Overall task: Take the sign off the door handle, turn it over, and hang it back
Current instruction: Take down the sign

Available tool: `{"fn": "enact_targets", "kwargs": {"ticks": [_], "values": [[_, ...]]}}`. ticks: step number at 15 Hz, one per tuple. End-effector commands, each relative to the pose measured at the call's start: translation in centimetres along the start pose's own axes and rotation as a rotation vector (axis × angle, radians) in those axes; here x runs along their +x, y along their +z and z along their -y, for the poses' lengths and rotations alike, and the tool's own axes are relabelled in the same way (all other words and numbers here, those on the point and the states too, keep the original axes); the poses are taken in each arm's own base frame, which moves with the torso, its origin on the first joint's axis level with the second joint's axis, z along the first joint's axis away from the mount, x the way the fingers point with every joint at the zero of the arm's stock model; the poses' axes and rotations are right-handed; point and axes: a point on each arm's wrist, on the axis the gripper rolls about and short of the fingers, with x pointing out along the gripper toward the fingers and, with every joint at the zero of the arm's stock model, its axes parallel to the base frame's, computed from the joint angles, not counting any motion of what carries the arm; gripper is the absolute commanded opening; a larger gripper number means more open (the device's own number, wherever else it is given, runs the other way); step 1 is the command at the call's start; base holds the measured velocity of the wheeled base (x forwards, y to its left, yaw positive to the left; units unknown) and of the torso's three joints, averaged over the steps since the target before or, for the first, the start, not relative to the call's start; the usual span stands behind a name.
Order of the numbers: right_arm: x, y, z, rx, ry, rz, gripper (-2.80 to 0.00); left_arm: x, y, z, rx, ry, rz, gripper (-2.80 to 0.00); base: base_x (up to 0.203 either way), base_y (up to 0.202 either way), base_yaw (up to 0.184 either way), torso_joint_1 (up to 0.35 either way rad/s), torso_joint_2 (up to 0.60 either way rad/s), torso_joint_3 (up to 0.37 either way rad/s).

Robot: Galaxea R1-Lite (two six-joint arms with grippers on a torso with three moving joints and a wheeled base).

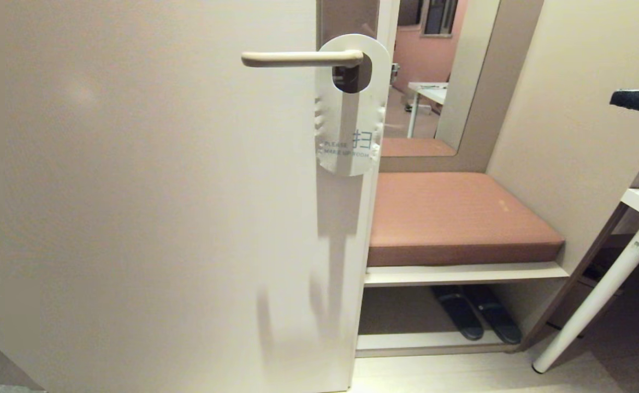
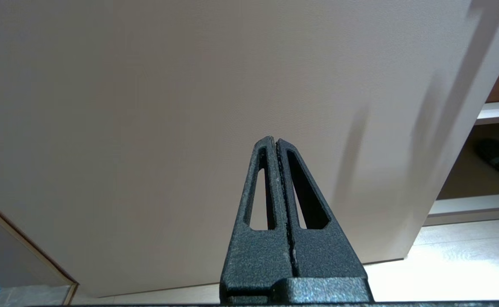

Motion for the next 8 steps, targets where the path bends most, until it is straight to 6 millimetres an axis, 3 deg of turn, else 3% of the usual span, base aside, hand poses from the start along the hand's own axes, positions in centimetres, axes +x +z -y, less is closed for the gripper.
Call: {"fn": "enact_targets", "kwargs": {"ticks": [1, 5, 8], "values": [[1.5, -0.1, 1.2, -0.019, 0.095, -0.019, -2.80, 0.0, 0.0, 0.0, 0.000, 0.000, -0.001, -2.80, 0.000, 0.000, 0.000, 0.000, 0.00, 0.000], [5.5, -1.4, 2.5, -0.243, 0.273, -0.043, -2.80, 0.0, 0.0, 0.0, 0.000, -0.002, -0.001, -2.80, 0.000, 0.000, 0.000, 0.000, 0.00, 0.000], [8.4, -2.6, 3.3, -0.286, 0.337, -0.068, -2.80, 0.0, 0.0, 0.0, 0.000, 0.000, -0.001, -2.80, 0.000, 0.000, 0.000, 0.000, 0.00, 0.000]]}}
